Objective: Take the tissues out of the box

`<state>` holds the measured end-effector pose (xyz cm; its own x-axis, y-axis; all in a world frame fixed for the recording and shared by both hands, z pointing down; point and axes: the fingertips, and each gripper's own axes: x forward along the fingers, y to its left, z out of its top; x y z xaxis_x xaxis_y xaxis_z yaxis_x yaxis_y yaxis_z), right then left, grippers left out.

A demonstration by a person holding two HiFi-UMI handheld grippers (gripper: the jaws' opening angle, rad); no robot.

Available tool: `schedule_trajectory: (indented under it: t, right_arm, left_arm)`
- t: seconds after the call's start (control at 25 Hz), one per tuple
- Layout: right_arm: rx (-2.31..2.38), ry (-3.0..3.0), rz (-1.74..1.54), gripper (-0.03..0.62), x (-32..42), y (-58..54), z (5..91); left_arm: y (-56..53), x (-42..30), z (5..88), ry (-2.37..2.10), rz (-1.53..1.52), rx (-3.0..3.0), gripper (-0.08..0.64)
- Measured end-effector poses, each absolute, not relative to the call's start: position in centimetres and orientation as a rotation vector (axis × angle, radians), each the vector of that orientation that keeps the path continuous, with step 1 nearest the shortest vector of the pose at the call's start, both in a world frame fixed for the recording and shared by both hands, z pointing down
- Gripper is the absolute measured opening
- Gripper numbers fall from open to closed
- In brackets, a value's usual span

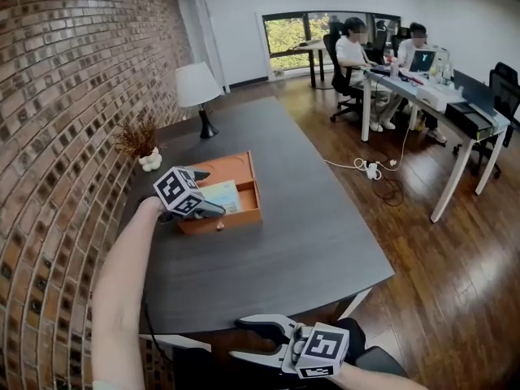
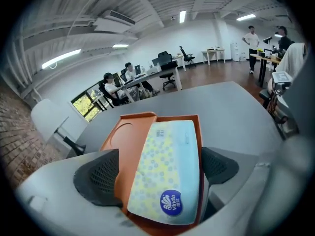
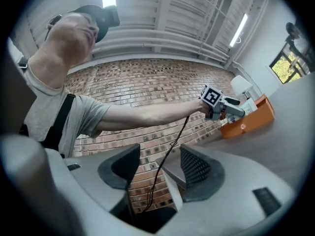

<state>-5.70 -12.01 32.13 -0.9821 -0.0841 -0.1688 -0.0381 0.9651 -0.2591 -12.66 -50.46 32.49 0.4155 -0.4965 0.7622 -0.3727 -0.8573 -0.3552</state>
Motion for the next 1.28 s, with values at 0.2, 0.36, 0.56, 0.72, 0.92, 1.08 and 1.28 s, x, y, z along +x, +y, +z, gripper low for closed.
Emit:
schedule_trajectory:
  t: [0.2, 0.36, 0.56, 0.72, 0.92, 1.08, 1.28]
  right_arm:
    - [-0.095, 2.934, -0.394, 0.255, -5.6, -12.2, 32.2]
    - [-0.086, 2.942, -0.390, 0.255, -5.9, -12.1, 32.3]
    - [-0.094, 2.942, -0.385, 0.255, -5.7, -12.2, 32.3]
    - [-0.094, 2.937, -0.380, 0.255, -5.8, -12.2, 32.2]
    - [-0.108, 2.938, -0.386, 0.255, -5.6, -12.3, 32.2]
    - [-0.112, 2.942, -0.369, 0.255, -5.9, -12.3, 32.2]
    - [-0.114, 2.947, -0.367, 0.255, -6.1, -11.9, 32.1]
  left_arm:
    - [-50.3, -12.2, 33.1, 0.690, -1.497, -2.528, 0.504]
    - [-49.8, -12.2, 33.8, 0.602, -1.516, -2.559, 0.391]
    - [-49.7, -12.2, 33.8, 0.599, -1.518, -2.539, 0.365]
    - [-49.8, -12.2, 32.2, 0.646, -1.470, -2.495, 0.354]
    - [-47.8, -11.3, 26.3, 0.747, -1.151, -2.572, 0.354]
    - [-44.0, -11.5, 20.4, 0.910, -0.654, -2.740, 0.354]
    - [-34.9, -13.0, 18.2, 1.040, 0.087, -3.004, 0.354]
